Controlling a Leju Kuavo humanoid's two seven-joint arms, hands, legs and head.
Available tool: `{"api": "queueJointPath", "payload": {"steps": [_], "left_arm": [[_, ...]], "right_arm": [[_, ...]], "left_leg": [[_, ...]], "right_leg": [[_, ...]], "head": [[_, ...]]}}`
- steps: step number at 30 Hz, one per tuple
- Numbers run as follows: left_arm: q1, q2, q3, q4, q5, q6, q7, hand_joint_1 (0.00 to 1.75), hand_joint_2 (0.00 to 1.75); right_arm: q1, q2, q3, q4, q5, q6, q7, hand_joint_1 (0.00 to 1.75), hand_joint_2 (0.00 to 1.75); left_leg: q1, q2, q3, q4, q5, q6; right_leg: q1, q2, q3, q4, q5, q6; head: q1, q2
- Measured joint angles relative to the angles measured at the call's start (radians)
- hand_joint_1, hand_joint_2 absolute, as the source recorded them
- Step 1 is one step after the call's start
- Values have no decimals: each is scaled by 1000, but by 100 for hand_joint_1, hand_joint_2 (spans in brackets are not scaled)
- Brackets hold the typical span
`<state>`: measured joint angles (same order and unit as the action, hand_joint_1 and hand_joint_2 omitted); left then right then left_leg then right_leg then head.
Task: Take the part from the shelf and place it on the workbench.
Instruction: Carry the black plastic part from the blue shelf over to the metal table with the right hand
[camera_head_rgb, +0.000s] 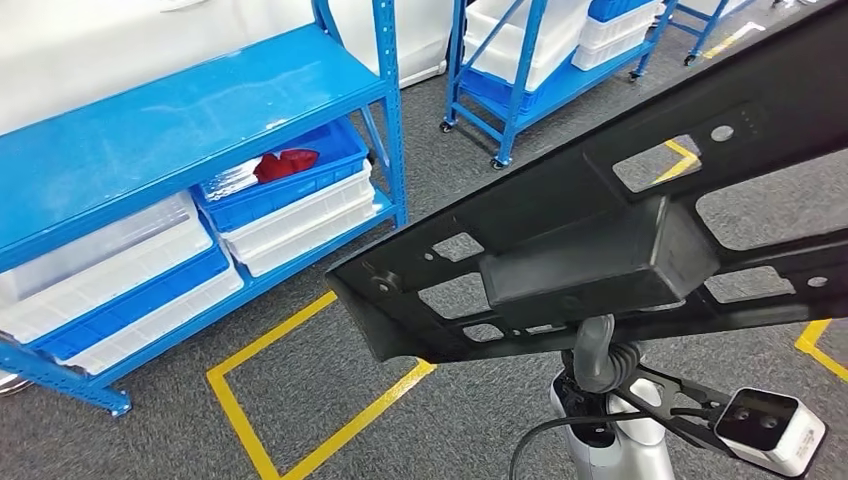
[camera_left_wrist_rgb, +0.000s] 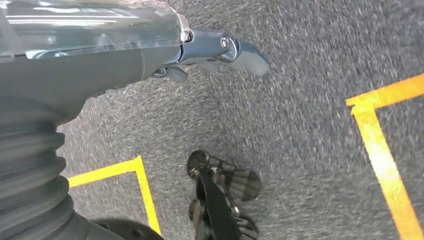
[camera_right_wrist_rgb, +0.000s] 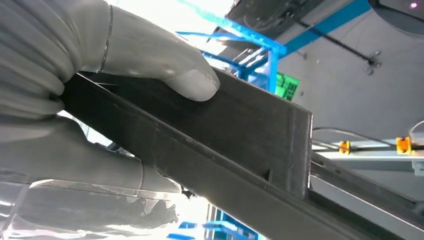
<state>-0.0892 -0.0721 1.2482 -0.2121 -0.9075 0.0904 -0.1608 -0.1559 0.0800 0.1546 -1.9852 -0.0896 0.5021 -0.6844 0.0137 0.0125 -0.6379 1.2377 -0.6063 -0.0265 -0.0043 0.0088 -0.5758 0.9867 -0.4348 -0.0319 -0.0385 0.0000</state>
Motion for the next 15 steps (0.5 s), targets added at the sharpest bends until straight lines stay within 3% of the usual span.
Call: {"api": "queueJointPath", "payload": {"steps": [1,2,4,6,8,10,12,14,15], "left_arm": [[2,0,0,0,0,0,0,0,175],[3,0,0,0,-1,1,0,0,175],[3,0,0,0,-3,2,0,0,175],[3,0,0,0,-5,4,0,0,175],[3,0,0,0,-6,5,-1,0,175],[1,-1,0,0,-10,5,-1,0,175],[-1,-3,0,0,-14,5,-2,0,175],[0,-4,0,0,-15,5,-3,0,175],[2,-4,0,0,-15,5,-4,0,175]], "right_arm": [[0,0,0,3,-1,0,0,175,175],[1,0,0,5,-1,1,0,175,175],[1,0,0,9,0,1,0,175,175],[1,0,0,13,0,0,0,175,175],[2,0,0,16,3,-1,0,175,175],[5,0,-1,19,6,-4,0,175,175],[5,-1,-1,21,10,-7,0,175,175],[5,-2,-1,24,11,-10,0,175,175],[6,-2,-1,26,11,-13,0,175,175]], "left_leg": [[0,-4,-23,46,-12,0],[0,-6,-28,53,-1,0],[2,-19,14,-45,70,2],[6,-63,72,-175,123,6],[7,-86,91,-223,128,12],[8,-66,92,-228,132,22],[10,-43,94,-234,137,35],[8,-16,94,-237,137,43],[5,-3,93,-237,136,45]], "right_leg": [[1,13,-2,1,1,-1],[1,27,-2,4,1,0],[0,54,-2,11,-2,3],[1,79,-7,22,-6,11],[1,100,-17,29,-4,23],[-2,117,-25,29,0,37],[0,84,-43,62,-21,47],[-1,24,-100,177,-81,56],[-3,7,-136,249,-110,59]], "head": [[0,0],[0,0],[0,0],[0,0],[0,0],[0,0],[0,0],[0,0],[0,0]]}}
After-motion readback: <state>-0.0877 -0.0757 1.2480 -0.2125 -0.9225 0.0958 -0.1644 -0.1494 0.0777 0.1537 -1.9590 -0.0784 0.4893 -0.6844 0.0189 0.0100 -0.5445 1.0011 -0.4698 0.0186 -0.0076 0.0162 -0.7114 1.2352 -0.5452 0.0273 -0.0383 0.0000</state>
